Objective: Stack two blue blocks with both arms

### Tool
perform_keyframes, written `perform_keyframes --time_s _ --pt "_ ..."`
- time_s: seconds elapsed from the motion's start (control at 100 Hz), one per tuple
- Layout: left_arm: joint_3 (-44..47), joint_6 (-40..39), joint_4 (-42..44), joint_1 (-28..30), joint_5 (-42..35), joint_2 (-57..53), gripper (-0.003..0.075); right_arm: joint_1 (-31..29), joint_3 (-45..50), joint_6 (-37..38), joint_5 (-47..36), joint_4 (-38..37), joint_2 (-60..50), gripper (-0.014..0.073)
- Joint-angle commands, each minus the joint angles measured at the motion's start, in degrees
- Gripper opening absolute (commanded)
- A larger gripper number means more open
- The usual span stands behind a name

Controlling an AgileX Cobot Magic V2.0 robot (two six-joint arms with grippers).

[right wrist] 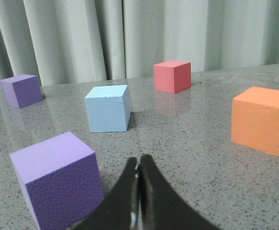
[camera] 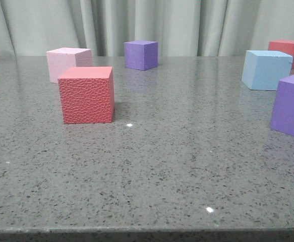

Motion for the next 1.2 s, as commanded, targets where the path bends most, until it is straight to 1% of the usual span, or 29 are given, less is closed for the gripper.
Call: perform_keyframes --time_s 0.0,0.77,0.97,1.07,1.19 --pt "0.3 0.0 -0.4 0.1 -4.3 -1.9 -0.0018 -0.3 -1.0 -0.6 -4.5 -0.1 -1.2 -0.0067" --pt "0.3 0.0 -0.4 0.1 -4.3 -1.9 -0.0018 -0.3 -1.0 -0.6 -4.5 -0.1 -1.2 -0.0067" --pt "0.0 0.0 -0.4 0.1 -6.0 -1.9 -0.0019 -0.3 -1.4 -0.6 -5.6 -0.2 -1.2 -0.0067" --pt "-2.2 0.0 -0.4 0.1 -5.3 -1.9 -0.0019 -0.2 -3.1 -0.7 -1.8 -1.0 -0.5 -0.0067" --pt "-7.6 0.0 -0.4 0.1 0.1 -0.5 -0.0019 -0.2 -6.9 -0.7 2.3 -1.0 1.7 -0.0067"
